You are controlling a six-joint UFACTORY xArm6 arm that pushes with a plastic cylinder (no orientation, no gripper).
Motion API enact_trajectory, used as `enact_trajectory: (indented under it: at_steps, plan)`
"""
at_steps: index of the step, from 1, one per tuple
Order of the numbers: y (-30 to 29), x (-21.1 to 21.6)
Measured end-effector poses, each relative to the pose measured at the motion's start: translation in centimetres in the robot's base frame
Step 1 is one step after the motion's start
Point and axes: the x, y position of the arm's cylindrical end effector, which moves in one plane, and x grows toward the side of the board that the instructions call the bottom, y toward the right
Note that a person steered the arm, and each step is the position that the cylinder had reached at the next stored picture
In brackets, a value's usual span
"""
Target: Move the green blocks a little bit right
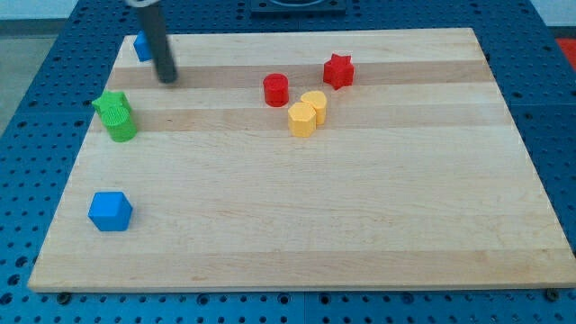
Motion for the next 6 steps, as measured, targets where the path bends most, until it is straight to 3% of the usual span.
enact_trajectory:
  at_steps: [1,2,3,4,6]
  plan:
    - [-6.6,0.0]
    - [-6.8,0.3]
    - [-6.8,4.4]
    - [-6.4,6.5]
    - [1.3,6.0]
